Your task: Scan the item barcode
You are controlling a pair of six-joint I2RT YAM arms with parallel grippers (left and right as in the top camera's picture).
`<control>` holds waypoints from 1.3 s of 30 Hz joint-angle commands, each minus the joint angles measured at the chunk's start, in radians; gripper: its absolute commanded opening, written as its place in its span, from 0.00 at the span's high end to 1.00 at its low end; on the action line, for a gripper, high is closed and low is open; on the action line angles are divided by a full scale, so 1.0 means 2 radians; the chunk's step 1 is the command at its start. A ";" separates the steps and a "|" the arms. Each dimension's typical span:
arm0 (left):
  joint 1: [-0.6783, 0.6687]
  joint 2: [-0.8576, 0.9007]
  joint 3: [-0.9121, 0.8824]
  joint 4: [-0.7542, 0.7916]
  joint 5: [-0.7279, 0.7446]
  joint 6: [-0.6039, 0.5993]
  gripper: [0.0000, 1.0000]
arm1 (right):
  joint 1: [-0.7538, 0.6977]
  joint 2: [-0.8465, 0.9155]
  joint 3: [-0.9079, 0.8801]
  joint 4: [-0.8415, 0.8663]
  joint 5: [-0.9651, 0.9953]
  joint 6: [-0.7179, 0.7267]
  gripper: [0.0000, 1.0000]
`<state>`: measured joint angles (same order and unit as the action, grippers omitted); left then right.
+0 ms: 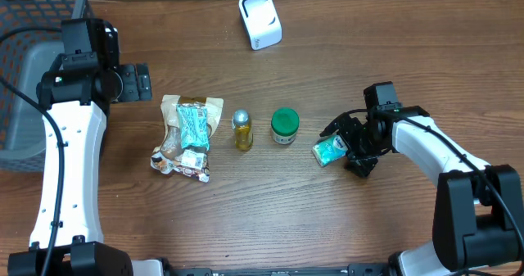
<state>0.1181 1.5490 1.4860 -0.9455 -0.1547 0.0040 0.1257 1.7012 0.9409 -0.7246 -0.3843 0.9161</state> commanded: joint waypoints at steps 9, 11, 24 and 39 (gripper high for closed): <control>0.000 -0.008 0.011 0.002 -0.003 0.009 0.00 | -0.002 -0.002 0.001 0.003 0.005 0.002 0.00; 0.000 -0.008 0.011 0.002 -0.003 0.009 0.00 | -0.002 -0.002 0.001 0.003 0.005 0.002 0.00; 0.000 -0.008 0.011 0.002 -0.003 0.009 0.00 | -0.002 -0.002 0.001 0.006 0.005 0.001 0.00; 0.000 -0.008 0.011 0.002 -0.003 0.009 0.00 | -0.003 -0.002 0.001 0.008 0.022 -0.003 0.28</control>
<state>0.1181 1.5490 1.4860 -0.9455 -0.1547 0.0040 0.1253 1.7012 0.9409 -0.7147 -0.3534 0.9070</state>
